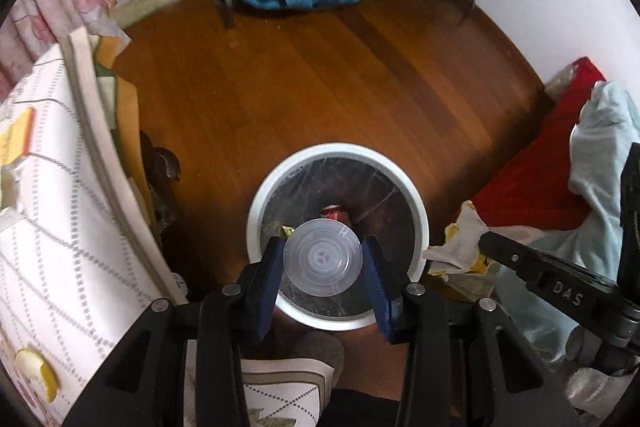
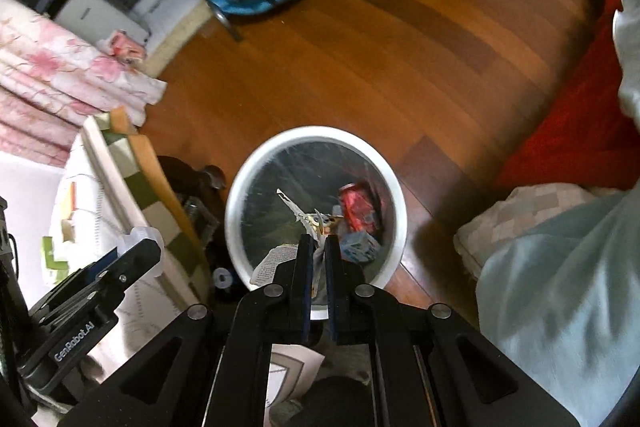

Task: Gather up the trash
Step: 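Carry peel and clear lid over the bin and release both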

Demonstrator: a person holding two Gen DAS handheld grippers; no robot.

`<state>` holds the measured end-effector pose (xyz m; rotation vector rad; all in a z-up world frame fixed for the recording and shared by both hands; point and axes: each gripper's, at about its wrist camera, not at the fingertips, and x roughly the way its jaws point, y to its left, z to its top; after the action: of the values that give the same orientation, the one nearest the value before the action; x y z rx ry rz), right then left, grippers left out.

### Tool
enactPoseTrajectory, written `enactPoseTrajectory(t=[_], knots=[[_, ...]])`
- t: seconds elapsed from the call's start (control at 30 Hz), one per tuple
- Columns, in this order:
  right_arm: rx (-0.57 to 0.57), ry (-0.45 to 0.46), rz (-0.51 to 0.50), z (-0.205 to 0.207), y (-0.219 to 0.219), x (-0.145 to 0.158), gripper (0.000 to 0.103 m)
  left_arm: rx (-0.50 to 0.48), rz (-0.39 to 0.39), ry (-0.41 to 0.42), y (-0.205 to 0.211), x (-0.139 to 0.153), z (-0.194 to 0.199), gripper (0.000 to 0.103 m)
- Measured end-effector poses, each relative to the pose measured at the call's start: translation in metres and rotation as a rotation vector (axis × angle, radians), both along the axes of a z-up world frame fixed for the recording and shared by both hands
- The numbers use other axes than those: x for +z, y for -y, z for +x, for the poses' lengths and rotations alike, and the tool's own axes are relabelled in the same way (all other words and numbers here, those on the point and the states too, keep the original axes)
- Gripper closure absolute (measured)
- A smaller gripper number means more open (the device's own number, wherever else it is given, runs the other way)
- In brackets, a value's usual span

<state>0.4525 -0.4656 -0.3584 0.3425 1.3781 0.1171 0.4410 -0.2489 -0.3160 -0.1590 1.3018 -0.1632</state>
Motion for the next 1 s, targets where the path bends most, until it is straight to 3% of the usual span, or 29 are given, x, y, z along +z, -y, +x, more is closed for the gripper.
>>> enactPoseTrajectory(t=[0.17,0.23,0.27,0.3,0.33,0.37,0.4,0.67,1.0], knots=[[0.016,-0.053,-0.001,0.012,-0.006,-0.031,0.096,0.009,0.029,-0.044,0.004,-0.013,0.004,0.064],[0.044,-0.076,-0.025,0.015,-0.011,-0.039,0.095,0.009,0.05,-0.037,0.004,-0.015,0.003,0.046],[0.062,-0.086,-0.041,0.016,-0.013,-0.042,0.093,0.013,0.06,-0.032,0.003,-0.015,0.001,0.029],[0.072,-0.092,-0.06,0.016,-0.016,-0.043,0.081,0.018,0.074,-0.028,0.002,-0.015,0.0,0.016],[0.079,-0.092,-0.083,0.016,-0.018,-0.043,0.066,0.022,0.083,-0.028,0.001,-0.014,-0.001,0.013],[0.089,-0.091,-0.113,0.015,-0.02,-0.043,0.028,0.026,0.092,-0.028,0.0,-0.015,-0.002,0.012],[0.093,-0.088,-0.128,0.014,-0.022,-0.043,0.006,0.029,0.11,-0.029,-0.002,-0.015,-0.004,0.01],[0.107,-0.087,-0.229,0.005,-0.026,-0.032,0.004,0.042,0.163,-0.004,-0.01,-0.009,-0.012,0.006],[0.096,-0.038,-0.228,-0.009,-0.022,0.007,0.003,0.061,0.18,0.052,-0.015,0.023,-0.025,0.006]])
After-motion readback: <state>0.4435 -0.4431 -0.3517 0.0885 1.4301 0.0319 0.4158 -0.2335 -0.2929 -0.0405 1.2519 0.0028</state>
